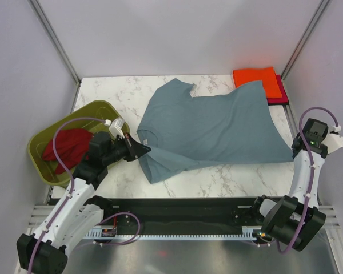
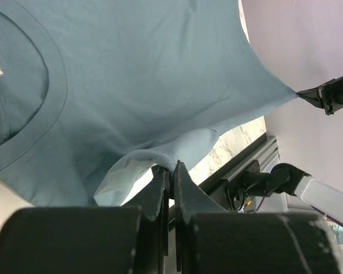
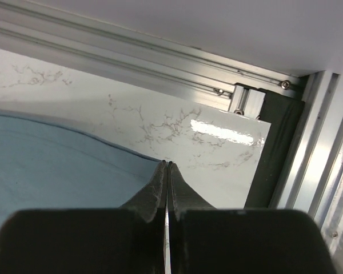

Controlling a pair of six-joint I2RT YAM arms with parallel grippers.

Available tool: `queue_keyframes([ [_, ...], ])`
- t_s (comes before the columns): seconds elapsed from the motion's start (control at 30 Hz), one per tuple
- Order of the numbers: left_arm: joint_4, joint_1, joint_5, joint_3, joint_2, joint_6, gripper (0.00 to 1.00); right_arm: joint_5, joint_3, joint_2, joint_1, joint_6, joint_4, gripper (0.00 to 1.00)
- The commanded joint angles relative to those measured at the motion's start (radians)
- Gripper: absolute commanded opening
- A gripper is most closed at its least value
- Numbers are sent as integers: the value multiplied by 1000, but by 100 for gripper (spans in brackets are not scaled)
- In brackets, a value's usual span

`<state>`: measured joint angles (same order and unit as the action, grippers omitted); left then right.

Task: Fold and stack the t-shirts
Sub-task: Flatten the tshirt out, then fold the tshirt

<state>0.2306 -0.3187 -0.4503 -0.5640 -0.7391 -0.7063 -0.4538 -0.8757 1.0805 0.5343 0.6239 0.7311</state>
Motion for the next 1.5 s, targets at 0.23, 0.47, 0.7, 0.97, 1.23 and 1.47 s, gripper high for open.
queue_keyframes([
  [0.23, 76, -46, -25, -48, 66, 33, 2, -201, -17, -180, 9, 172, 151, 0],
  [0.47, 148, -49, -24, -66, 107, 47, 2, -266, -5, -258, 9, 204, 228, 0],
  [0.7, 170, -51, -15, -71, 118, 25, 2, -202, -2, -258, 9, 178, 174, 0],
  [0.97, 144, -54, 74, -105, 3, 33, 2, 59, 20, -73, 6, 25, -62, 0],
  [1.23, 82, -75, 111, -209, -241, 48, 2, 81, -127, 229, -40, -121, -125, 0],
  [1.47, 147, -135, 249, -284, -341, 70, 2, 131, -178, 355, -88, -164, -228, 0],
])
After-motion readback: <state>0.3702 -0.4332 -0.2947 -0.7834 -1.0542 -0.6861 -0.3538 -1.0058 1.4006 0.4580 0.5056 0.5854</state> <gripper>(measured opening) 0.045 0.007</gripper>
